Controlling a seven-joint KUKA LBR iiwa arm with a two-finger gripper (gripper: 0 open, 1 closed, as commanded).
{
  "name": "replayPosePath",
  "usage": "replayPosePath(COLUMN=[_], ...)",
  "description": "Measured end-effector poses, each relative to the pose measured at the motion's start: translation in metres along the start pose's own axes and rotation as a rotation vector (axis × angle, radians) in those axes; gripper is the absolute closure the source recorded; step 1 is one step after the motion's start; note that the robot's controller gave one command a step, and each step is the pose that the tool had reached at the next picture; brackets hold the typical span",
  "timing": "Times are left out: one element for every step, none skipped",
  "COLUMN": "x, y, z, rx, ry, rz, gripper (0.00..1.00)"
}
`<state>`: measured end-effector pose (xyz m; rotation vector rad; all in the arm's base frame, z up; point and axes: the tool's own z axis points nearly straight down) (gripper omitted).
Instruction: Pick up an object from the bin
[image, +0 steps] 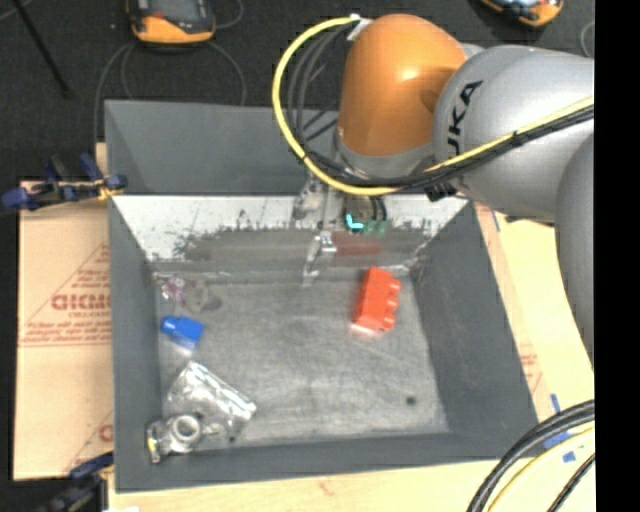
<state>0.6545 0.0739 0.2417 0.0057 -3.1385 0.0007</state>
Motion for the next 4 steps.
replayPosePath(x=[0.045,0.038,0.035,0.026], y=[0.097,0.141,0.142,0.125], z=[0.079,0.156,0.15,0.01], rx=[-0.004,0.001,-0.005,-0.003], ry=[0.003,-0.005,-0.011,-0.016], rz=[0.062,-0.08,-0.076,-0.084], gripper=[0.0,0.0,1.0,1.0])
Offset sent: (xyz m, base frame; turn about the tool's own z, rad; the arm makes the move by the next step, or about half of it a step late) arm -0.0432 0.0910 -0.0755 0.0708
